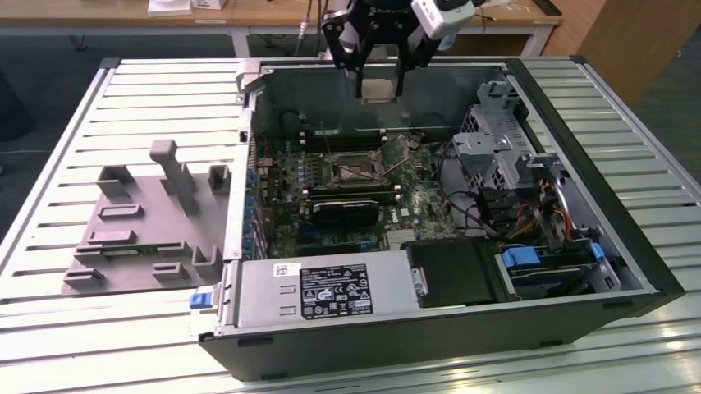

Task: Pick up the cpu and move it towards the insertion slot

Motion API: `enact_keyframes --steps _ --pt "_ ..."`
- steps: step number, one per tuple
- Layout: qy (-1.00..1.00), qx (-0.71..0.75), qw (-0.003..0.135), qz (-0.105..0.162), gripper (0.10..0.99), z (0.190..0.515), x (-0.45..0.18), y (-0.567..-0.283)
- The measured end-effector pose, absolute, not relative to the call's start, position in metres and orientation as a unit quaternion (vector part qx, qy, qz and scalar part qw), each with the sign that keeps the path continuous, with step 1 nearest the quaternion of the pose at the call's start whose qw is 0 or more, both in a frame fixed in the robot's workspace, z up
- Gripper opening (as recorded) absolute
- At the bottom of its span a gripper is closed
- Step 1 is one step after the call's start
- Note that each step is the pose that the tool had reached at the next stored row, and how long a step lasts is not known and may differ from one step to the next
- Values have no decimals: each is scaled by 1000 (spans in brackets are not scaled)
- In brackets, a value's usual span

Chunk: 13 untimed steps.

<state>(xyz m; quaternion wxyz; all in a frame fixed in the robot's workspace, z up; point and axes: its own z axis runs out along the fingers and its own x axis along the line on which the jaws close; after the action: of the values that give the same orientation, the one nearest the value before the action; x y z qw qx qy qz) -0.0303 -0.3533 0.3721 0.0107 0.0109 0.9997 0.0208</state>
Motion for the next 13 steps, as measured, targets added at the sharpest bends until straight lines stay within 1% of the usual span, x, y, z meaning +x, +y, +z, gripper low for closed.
enact_keyframes --steps 7,13 --pt "1000 11 11 21 537 370 -30 -332" --pt "1000 10 12 20 537 365 -30 -322"
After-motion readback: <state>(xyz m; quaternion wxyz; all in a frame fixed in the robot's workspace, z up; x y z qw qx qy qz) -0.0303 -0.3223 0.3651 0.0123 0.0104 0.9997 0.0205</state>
